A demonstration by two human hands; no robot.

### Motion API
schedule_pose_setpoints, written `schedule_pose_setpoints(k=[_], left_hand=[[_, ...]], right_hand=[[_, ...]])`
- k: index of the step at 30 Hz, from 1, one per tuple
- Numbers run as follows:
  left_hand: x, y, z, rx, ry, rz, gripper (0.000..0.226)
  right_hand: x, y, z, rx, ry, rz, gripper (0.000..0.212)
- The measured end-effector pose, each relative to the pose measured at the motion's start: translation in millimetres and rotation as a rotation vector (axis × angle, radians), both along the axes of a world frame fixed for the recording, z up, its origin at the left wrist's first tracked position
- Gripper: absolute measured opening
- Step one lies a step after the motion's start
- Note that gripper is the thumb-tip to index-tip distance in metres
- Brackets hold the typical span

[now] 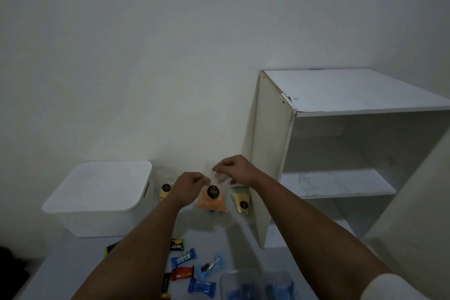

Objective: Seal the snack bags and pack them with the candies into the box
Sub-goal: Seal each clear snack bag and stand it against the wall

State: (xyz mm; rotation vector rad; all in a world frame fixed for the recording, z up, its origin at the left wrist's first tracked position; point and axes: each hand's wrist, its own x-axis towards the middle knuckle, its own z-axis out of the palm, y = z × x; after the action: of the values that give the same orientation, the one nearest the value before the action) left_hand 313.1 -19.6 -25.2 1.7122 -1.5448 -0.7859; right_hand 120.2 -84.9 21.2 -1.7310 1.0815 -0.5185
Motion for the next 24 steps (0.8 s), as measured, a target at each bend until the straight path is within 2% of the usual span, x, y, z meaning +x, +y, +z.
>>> schedule_pose_setpoints(k=[3, 5, 9, 12, 15, 21, 24], left_hand=[[-5.8, -1.2, 4.7, 0.026, 0.111, 0.018, 0.027], [-5.7, -0.9, 5.7, 0.03, 0.146, 0.041, 0.028], [-0.6, -1.6, 2.3, -0.011, 0.04, 0.04, 0.024], [-1.4, -2.2, 6.6, -0.074, 0.091, 0.087, 0.019], [-4.5, -3.2, 13.1, -0.139, 0.044, 0.111, 0.021], [-1.5, -6.7, 10.8, -0.121, -0.019, 0.058, 0.022], [-3.3, -7.7, 10.9, -0.119, -0.029, 0.029, 0.023]], right_hand=[[-6.4, 1.1, 2.1, 0.036, -0.087, -0.038, 0.038], [-10.3, -2.3, -4.1, 0.016, -0.109, -0.069, 0.031], [-12.6, -8.9, -14.3, 0.013, -0.112, -0.075, 0.022], [-9.4, -12.1, -16.9, 0.029, -0.079, -0.028, 0.021], [-5.0, -14.9, -19.0, 0.017, -0.05, -0.001, 0.021], [5.2, -22.8, -21.5, -0.108, -0.085, -0.014, 0.032], [9.1, -27.1, -20.8, -0.158, -0.06, 0.032, 0.018]])
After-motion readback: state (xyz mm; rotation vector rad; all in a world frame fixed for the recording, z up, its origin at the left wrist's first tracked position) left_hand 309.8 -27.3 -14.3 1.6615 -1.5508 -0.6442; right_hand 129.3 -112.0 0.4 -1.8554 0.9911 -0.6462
